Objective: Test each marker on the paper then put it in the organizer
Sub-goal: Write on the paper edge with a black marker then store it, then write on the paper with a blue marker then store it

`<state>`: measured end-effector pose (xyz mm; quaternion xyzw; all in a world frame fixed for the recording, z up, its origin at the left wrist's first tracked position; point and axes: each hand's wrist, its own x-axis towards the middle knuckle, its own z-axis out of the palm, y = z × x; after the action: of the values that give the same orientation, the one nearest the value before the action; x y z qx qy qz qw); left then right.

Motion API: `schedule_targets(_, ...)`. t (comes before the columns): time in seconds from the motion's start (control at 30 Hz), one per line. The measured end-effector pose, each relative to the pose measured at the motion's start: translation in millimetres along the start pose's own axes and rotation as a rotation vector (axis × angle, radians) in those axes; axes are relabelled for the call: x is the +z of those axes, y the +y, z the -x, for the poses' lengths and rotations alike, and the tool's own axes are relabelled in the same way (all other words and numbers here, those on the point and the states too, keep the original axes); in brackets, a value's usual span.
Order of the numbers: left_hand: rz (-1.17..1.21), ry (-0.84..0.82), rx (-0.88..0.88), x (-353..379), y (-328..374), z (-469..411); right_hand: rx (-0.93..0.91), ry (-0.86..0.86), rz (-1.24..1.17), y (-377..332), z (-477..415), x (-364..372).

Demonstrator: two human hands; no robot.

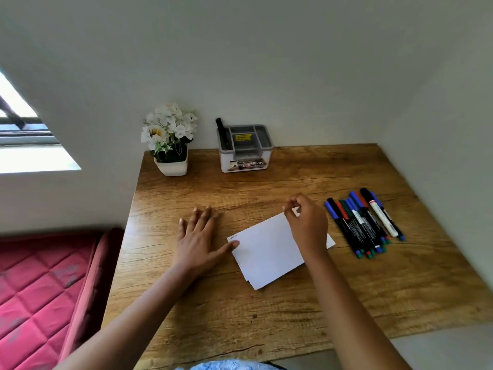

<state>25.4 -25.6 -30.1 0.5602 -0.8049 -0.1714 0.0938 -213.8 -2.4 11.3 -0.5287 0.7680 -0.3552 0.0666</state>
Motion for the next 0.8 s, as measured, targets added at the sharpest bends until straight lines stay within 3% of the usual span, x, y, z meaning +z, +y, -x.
schedule_targets(0.27, -0.090, -0.054, -0.025, 4, 12, 19, 0.178, 0.098, 0.518, 58, 4, -41)
schedule_targets(0.57, -0.058, -0.054, -0.028, 3, 12, 18, 0.308, -0.031, 0.545, 58, -10, -37)
schedule_targets(0.7, -0.116, -0.070, -0.024, 4, 13, 19, 0.154, -0.012, 0.513, 45, -16, -39)
schedule_targets(0.8, -0.125, -0.064, -0.028, 5, 13, 19, -0.202, 0.191, 0.413, 30, -16, -44)
